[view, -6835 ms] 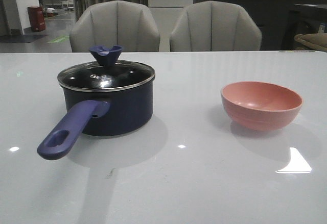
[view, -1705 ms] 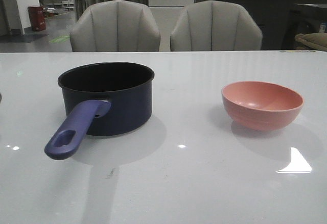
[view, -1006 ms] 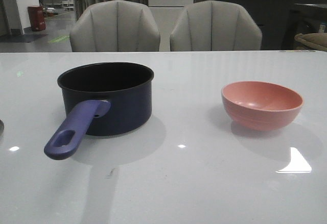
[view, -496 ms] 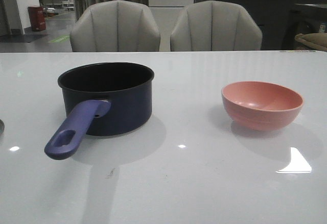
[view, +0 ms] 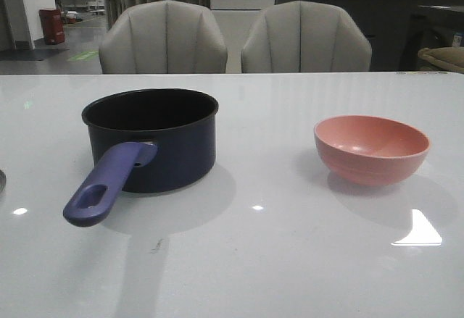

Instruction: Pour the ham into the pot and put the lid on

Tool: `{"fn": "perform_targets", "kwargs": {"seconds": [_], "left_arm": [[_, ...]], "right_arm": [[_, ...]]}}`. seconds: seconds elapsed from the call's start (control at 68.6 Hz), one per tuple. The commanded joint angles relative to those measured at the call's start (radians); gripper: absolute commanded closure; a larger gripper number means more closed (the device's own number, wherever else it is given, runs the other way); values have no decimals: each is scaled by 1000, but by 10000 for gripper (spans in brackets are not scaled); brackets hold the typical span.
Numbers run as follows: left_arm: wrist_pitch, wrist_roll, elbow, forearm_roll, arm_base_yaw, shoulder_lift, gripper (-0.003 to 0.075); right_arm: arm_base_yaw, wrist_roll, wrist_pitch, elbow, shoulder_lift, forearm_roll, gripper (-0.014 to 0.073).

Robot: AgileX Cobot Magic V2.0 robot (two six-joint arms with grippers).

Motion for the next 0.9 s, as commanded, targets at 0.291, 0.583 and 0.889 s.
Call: {"fn": "perform_targets", "kwargs": {"seconds": [0.291, 0.583, 0.889], "left_arm": [[-250, 4, 196, -39, -20, -457, 82], [-399, 4, 387, -50, -131, -675, 82], [-292, 4, 420, -50, -159, -707, 82]], "right_arm": [[-7, -2, -81, -5, -19, -10, 443], [-7, -2, -82, -5, -19, -10, 443], [-7, 7, -124, -16, -14, 7, 443]]}}
